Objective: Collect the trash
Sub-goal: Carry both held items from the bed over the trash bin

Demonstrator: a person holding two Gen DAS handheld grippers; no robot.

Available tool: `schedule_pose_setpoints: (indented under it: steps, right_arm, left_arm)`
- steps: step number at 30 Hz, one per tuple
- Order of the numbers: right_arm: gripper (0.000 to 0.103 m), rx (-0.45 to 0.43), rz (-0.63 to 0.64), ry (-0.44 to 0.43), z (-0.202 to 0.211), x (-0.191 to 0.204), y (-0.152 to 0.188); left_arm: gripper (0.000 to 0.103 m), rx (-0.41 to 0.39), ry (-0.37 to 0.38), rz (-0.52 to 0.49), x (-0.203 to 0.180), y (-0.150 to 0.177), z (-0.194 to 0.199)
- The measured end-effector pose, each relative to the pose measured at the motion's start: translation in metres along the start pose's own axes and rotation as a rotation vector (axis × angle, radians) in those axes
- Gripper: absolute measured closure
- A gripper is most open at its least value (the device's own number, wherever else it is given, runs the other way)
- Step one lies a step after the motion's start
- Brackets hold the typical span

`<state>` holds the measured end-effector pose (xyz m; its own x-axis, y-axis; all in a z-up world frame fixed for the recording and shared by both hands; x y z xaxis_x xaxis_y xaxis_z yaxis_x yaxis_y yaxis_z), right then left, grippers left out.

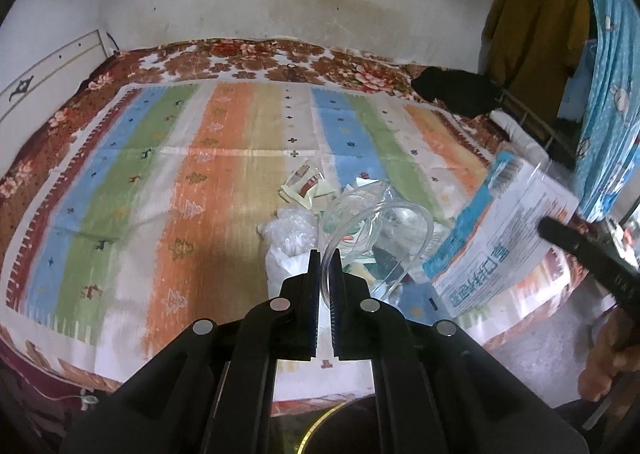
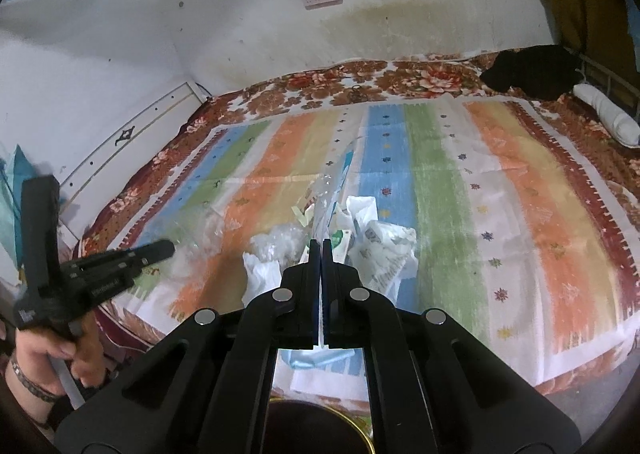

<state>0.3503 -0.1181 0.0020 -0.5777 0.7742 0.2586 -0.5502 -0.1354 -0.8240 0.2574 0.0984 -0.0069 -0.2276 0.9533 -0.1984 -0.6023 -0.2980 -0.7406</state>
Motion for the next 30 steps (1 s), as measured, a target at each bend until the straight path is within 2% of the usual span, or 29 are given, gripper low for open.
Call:
schedule_pose_setpoints:
  steps: [6,11,14,18,22,25,30]
  right_arm:
    - [0.103,-0.027,0.024,-0.008,0.021,0.006,0.012]
    - [0.103,-0.083,0.066,0.022,0.047,0.009,0.018]
    - [0.103,-0.077,0.058,0.015,0.058,0.007,0.029]
    - [0.103,-0.066,0.054,-0.005,0.069,0.008,0.047]
    - [0.103,-0.064,0.053,-0.029,0.080,0.012,0.062]
    - [0.103,-0.048,0.047,-0.049,0.086,0.015,0.077]
    - [0.103,-0.055,0.025,-0.092,0.102,0.021,0.095]
  left_arm:
    - [0.099,0.010,0.058,0.025,-0.009,0.020,0.022]
    - [0.099,0.001,0.063,0.016,-0.014,0.032,0.033]
    - [0.099,-0.017,0.060,0.023,-0.014,0.040,0.044]
    - [0.099,-0.015,0.094,0.044,-0.018,0.053,0.054]
    - [0.099,0.021,0.099,0.065,-0.022,0.074,0.058]
    - [0.099,0.057,0.073,0.073,-0.021,0.090,0.057]
    - [0.099,0.078,0.093,0.085,-0.024,0.113,0.066]
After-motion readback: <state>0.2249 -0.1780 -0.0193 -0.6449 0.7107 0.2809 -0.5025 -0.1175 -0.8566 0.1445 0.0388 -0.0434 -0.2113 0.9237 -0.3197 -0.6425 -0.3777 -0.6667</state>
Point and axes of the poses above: each gripper's, at about its wrist camera, not at the fingertips, and z roughly against the way its jaws point, x to its left, y to its underside, the point moved 7 cm from there along -z, roughly the way its jaws point, and after that the axes turned 5 degrees about -x, right-handed, at the moved point
